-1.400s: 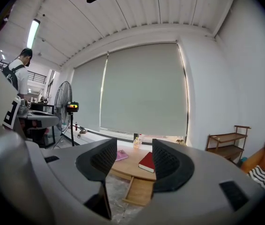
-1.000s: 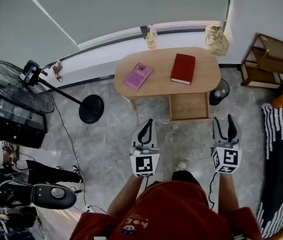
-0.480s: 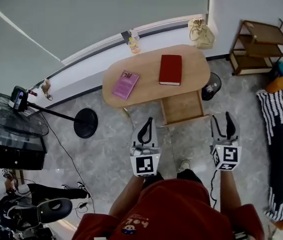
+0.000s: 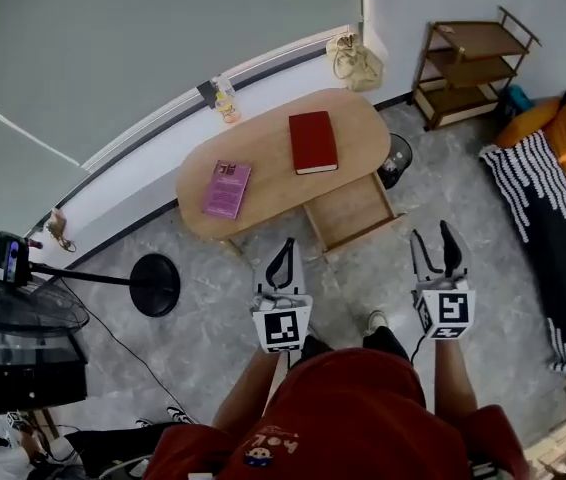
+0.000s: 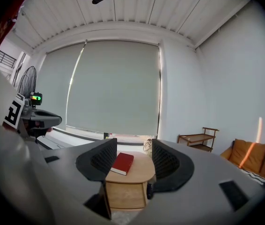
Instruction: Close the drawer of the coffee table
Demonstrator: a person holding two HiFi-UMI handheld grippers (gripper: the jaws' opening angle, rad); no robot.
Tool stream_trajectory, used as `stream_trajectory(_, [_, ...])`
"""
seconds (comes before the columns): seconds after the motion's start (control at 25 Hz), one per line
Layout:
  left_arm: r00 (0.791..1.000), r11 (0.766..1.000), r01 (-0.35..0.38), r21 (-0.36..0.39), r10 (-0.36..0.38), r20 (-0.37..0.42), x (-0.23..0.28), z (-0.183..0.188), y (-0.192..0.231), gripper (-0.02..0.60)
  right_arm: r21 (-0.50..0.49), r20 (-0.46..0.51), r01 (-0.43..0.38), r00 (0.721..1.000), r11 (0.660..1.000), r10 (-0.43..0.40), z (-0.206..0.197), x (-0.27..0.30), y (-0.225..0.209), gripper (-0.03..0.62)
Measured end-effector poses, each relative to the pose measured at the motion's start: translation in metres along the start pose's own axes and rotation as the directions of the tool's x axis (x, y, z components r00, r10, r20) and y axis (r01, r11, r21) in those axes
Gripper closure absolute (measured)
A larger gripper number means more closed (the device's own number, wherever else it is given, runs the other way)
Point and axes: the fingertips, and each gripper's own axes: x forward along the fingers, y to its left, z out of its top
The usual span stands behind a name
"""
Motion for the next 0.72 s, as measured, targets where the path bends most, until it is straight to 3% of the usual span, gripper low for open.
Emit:
stream_trajectory(0.32, [0.998,0.998,0.068,-0.017,-0.068,-0.010,0.002,-0.013,0.001,0.574,-0.017,-0.034,0.035,0.999,0.999,-0.036,-0.010,-0.016,0.025,0.377])
stream_trajectory(0.72, [0.995,0.995,0.094,-0.030,-0.094,-0.023,0.006,-0.014,-0.033,0.574,0.031,-0.045,0.040,0.998,0.999,-0.038,-0.028,-0.026,-0.004,0.376])
